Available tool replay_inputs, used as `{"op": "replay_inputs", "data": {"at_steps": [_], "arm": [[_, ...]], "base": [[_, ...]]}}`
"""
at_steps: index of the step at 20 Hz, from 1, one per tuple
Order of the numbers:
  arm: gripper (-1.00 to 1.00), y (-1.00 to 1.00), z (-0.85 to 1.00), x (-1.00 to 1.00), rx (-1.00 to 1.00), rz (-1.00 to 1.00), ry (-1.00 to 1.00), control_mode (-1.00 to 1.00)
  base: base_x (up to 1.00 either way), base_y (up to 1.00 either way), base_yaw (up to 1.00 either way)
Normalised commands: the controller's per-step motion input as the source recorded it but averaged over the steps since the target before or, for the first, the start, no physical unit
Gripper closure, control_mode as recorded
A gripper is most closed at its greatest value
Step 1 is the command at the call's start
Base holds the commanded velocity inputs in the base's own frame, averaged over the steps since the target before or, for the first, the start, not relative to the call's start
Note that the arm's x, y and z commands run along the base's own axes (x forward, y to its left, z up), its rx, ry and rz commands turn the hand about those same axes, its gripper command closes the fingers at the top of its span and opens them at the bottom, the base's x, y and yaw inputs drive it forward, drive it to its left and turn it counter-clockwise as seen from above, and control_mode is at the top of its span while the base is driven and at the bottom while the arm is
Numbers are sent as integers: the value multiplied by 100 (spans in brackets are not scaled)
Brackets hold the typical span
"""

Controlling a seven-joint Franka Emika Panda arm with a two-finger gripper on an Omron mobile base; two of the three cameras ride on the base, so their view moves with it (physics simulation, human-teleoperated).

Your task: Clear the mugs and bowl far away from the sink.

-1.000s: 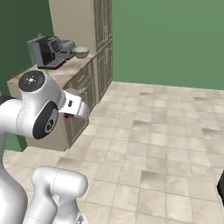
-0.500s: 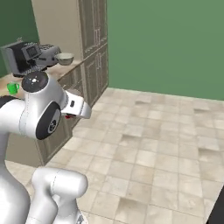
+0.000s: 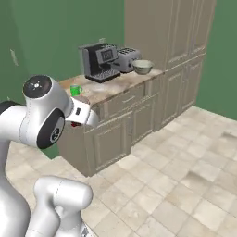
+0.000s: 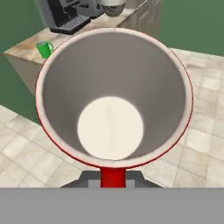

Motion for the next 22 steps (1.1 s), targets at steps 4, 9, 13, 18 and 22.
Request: {"op": "replay_inputs", "data": {"at_steps": [4, 9, 13, 18, 22], "arm": [[100, 0, 0, 0, 0, 0, 0, 100], [100, 0, 0, 0, 0, 0, 0, 100], [100, 0, 0, 0, 0, 0, 0, 100], [100, 0, 0, 0, 0, 0, 0, 100], [100, 0, 0, 0, 0, 0, 0, 100]], "base": [[11, -2, 100], [9, -25, 91], [16, -88, 57], [20, -100, 28], [6, -100, 24]]}}
